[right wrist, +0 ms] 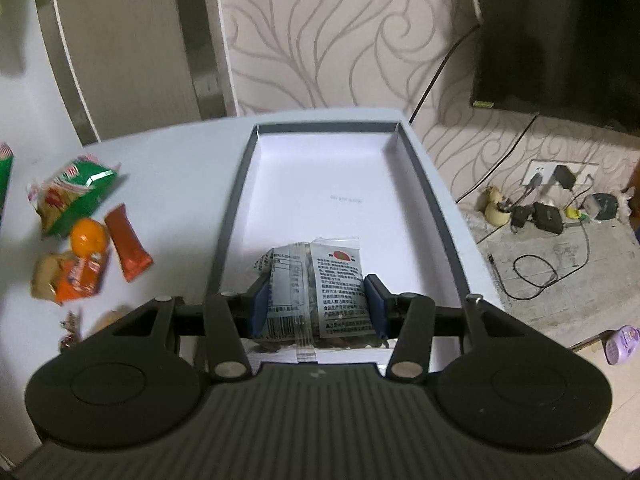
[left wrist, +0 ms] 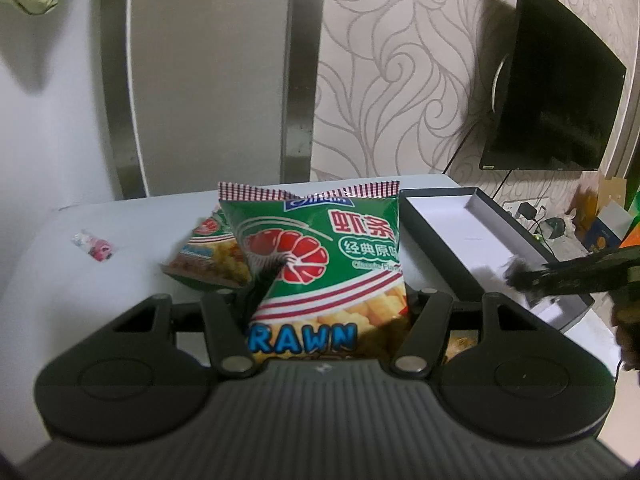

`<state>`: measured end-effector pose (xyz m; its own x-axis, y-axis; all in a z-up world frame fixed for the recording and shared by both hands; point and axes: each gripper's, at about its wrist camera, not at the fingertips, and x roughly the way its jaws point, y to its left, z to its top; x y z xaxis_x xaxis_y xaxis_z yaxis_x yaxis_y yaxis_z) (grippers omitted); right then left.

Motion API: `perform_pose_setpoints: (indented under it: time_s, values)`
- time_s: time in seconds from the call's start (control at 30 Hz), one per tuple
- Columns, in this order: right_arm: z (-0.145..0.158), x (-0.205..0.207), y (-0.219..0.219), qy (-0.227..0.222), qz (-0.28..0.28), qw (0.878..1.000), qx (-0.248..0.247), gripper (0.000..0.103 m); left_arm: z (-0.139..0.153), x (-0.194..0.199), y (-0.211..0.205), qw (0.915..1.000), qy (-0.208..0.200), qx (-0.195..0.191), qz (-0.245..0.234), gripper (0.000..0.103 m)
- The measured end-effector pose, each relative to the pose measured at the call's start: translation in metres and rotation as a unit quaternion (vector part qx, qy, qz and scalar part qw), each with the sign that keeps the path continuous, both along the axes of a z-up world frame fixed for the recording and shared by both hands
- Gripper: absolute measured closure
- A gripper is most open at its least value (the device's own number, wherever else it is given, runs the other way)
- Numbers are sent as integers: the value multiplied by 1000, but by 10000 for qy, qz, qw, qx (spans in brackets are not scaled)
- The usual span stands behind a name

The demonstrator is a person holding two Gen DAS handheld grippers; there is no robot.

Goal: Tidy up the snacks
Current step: 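Carry both items into the black box while opening right then left tool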

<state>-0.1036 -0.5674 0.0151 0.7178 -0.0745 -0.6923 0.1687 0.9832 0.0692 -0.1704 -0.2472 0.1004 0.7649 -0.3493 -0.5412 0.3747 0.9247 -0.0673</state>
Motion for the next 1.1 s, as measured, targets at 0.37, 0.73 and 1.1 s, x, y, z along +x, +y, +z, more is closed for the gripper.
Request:
perform_pose_setpoints:
  time_s: [0.37, 0.73, 1.1]
  values:
    - [-14, 14, -10, -30, 412, 9991, -28, 21, -7, 15, -76, 9994, -14, 53, -348, 39]
    - [53, -67, -29, -565, 475, 9973, 43, 20, -26, 54, -179, 9955, 26, -55, -947, 39]
    - [82, -122, -21, -741, 505, 9953, -371, 17, -53, 96, -251, 9918, 194, 412, -1197, 37]
